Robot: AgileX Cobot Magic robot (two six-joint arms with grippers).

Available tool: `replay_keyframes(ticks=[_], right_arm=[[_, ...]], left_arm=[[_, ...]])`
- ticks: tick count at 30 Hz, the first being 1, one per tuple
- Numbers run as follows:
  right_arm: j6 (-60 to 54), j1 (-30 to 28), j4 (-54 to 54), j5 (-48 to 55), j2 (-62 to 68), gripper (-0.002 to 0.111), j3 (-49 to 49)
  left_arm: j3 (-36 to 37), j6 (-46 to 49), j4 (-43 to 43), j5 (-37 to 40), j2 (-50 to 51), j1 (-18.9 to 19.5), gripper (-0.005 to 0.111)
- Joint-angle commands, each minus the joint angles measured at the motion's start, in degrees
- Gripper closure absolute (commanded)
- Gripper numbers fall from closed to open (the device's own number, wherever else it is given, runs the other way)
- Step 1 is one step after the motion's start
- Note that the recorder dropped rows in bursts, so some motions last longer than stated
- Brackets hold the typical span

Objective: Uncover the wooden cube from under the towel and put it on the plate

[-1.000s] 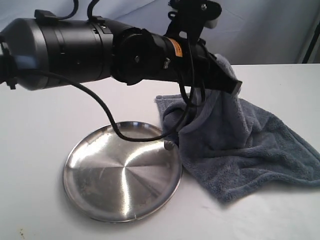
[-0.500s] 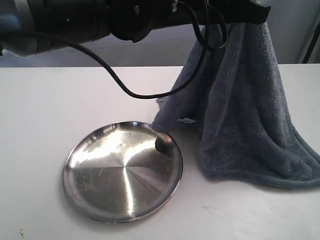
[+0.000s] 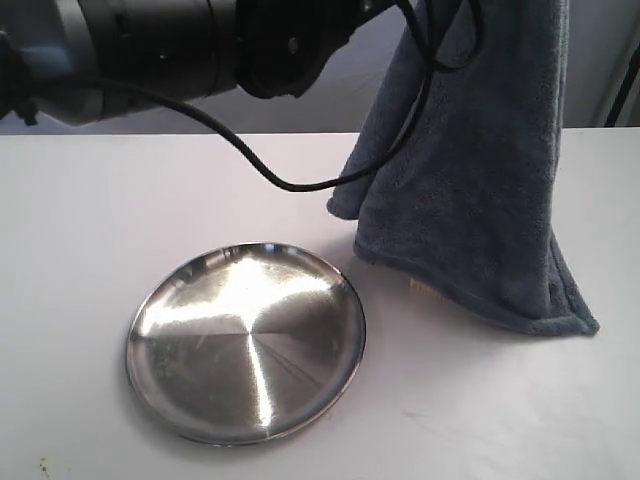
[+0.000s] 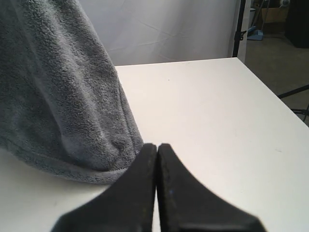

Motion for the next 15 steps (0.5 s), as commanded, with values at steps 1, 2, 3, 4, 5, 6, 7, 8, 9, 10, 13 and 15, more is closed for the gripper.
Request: replay_keyframes(ticks=[1, 2, 3, 4, 5, 6, 7, 8, 9, 10, 13, 15], right_arm=[[-0.3, 0.08, 0.26, 0.0, -0.22, 0.108, 0.22], [-0.3, 0.08, 0.26, 0.0, -0.22, 0.108, 0.22], [-0.3, 0.08, 0.26, 0.0, -0.22, 0.108, 0.22], [-0.3, 0.08, 0.26, 0.0, -0.22, 0.108, 0.22], [-0.3, 0.08, 0.26, 0.0, -0.22, 0.108, 0.22], [-0.3, 0.08, 0.26, 0.0, -0.22, 0.108, 0.22], [-0.3, 0.08, 0.26, 0.0, -0.22, 0.108, 0.22], [-0.3, 0.08, 0.26, 0.0, -0.22, 0.108, 0.22], [-0.3, 0.08, 0.26, 0.0, -0.22, 0.108, 0.22], [-0.3, 0.08, 0.26, 0.0, -0.22, 0.108, 0.22], [-0.3, 0.08, 0.26, 0.0, -0.22, 0.108, 0.22], [-0.3, 0.08, 0.26, 0.0, -0.22, 0.108, 0.22]], left_arm=[[-0.45, -0.34, 5.2, -10.72, 2.96, -3.14, 0.107], [-0.45, -0.34, 5.45, -13.23, 4.21, -4.19, 0.107], [-0.59, -0.34, 5.45, -14.16, 4.77, -4.83, 0.107], [-1.14, -0.34, 5.45, -14.55, 5.57, -5.56, 0.107], [-2.41, -0.34, 5.45, -14.44, 6.68, -6.38, 0.107], [-4.0, -0.34, 5.45, -14.44, 8.31, -7.46, 0.107], [-5.86, -0.34, 5.45, -14.44, 9.81, -8.32, 0.107], [-8.24, -1.23, 5.45, -14.31, 11.3, -9.51, 0.107], [-10.05, -1.62, 5.45, -14.31, 12.76, -10.58, 0.107], [-12.46, -1.62, 5.45, -14.02, 14.39, -11.83, 0.107], [-17.31, -1.62, 6.72, -10.54, 17.54, -14.65, 0.107], [-18.73, -1.89, 8.23, -7.84, 18.46, -15.89, 0.107]])
